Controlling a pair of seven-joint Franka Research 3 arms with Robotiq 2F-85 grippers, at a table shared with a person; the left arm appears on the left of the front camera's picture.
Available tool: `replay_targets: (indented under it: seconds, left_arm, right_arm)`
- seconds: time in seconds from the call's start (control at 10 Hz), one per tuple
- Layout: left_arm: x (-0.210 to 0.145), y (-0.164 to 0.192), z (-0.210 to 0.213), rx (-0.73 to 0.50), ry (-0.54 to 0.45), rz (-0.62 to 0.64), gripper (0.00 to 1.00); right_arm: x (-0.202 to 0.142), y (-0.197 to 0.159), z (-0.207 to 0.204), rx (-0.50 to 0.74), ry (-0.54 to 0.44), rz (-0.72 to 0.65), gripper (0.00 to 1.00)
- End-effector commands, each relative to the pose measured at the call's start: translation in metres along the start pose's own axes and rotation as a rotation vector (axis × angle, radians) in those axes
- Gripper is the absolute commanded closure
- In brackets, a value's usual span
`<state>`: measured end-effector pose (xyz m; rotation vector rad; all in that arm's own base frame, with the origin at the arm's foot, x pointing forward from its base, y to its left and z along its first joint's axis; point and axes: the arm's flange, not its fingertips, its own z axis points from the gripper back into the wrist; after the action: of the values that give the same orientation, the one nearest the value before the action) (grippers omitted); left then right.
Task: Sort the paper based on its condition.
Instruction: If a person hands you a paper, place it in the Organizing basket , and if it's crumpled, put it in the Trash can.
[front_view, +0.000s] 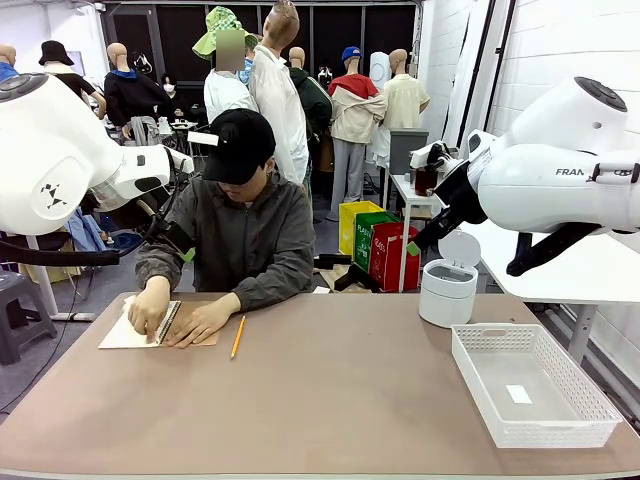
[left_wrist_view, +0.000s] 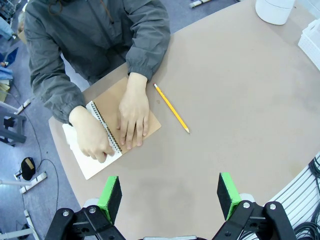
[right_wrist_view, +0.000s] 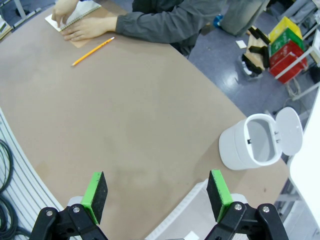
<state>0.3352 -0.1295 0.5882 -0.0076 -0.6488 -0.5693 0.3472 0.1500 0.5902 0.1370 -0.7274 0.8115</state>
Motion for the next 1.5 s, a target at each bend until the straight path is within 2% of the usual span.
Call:
replay_targets:
  seconds: [0.0, 1.4]
  left_arm:
    - [0.0017, 0.0005, 0.0008, 0.0, 0.002, 0.0, 0.0]
    - [0.0017, 0.0005, 0.0008, 0.0, 0.002, 0.0, 0.0]
  right_arm:
    - [-0.0001, -0.0002, 0.0, 0.002, 0.0, 0.0, 0.0]
    - [-0.0001, -0.0002, 0.0, 0.002, 0.0, 0.0, 0.0]
